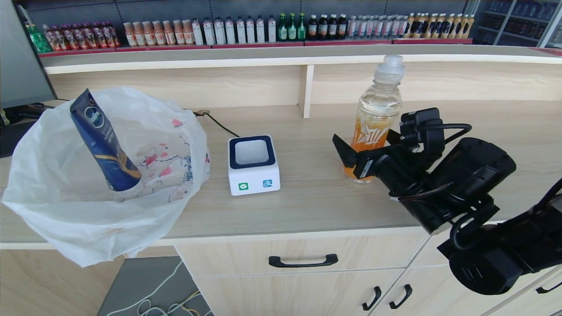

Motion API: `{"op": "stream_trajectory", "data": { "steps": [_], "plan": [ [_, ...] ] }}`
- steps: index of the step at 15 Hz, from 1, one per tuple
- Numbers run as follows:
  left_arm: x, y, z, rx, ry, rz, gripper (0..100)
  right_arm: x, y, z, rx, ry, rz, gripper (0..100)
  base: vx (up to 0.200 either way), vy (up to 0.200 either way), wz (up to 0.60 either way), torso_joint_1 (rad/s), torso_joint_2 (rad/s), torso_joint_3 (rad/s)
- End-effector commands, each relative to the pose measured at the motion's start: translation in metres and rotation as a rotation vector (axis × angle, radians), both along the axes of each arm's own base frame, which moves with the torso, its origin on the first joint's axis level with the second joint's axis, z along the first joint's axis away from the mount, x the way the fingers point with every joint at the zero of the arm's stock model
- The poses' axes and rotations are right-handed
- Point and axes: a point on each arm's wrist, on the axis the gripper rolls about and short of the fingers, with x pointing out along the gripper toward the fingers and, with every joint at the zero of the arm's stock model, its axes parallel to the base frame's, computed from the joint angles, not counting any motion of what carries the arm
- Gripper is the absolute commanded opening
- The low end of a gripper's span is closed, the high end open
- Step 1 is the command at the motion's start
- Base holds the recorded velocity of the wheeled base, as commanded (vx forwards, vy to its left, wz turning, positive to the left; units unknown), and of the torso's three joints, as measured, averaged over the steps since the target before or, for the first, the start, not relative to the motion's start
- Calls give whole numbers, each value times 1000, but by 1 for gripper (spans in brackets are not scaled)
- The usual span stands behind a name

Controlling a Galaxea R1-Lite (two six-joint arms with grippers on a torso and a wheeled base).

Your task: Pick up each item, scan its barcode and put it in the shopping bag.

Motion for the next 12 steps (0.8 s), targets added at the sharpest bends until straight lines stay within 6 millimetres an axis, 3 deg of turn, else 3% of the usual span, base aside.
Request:
{"op": "stream_trajectory", "data": {
  "steps": [1, 5, 12],
  "plan": [
    [0, 0, 0, 0, 0, 0, 100, 6, 3, 5, 5, -11, -2, 100, 0, 0, 0, 0, 0, 0],
    [0, 0, 0, 0, 0, 0, 100, 13, 7, 15, 12, -23, -2, 100, 0, 0, 0, 0, 0, 0],
    [0, 0, 0, 0, 0, 0, 100, 13, 7, 16, 14, -25, -2, 100, 0, 0, 0, 0, 0, 0]
  ]
}}
